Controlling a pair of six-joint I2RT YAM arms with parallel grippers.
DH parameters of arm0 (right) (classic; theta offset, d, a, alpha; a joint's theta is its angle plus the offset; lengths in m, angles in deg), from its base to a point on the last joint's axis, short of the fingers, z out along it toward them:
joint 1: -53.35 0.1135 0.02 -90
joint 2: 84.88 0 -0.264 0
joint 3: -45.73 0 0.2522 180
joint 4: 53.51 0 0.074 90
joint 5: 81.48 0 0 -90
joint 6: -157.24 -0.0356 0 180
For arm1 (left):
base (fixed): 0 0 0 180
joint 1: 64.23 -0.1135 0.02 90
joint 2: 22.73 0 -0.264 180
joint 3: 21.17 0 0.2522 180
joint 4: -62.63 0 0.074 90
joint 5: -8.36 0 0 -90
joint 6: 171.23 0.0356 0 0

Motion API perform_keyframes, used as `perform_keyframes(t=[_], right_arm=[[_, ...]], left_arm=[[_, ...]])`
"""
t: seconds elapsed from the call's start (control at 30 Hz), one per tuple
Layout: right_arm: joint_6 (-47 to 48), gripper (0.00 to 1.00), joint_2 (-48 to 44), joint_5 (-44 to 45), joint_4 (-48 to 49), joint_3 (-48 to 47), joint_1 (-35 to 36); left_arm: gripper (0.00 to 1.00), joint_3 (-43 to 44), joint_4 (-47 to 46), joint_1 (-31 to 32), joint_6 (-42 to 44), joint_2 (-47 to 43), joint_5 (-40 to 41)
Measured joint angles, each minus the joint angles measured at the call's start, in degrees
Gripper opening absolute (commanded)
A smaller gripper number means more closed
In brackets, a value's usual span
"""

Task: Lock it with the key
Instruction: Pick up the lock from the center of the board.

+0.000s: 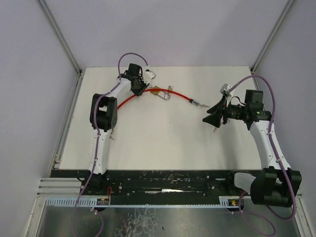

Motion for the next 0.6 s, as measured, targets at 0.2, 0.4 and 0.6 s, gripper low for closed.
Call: perform_keyframes(t=[0.2,0.4,0.6], right_arm=[[0.1,0.68,0.3,0.0,-0.1,0.0,0.0],[0.6,0.68,0.5,0.0,-0.4,0.0,0.0],[1.2,0.68,0.5,0.0,-1.2,0.0,0.0]], left_arm=[[0.00,0.2,0.4,-0.2,0.1,0.2,-1.6],[0.00,-0.1,0.2,-0.2,-0.2,0.0,-2.2],[0.00,-10.2,-3.4,-0.2,-3.6,-7.1,-3.1]])
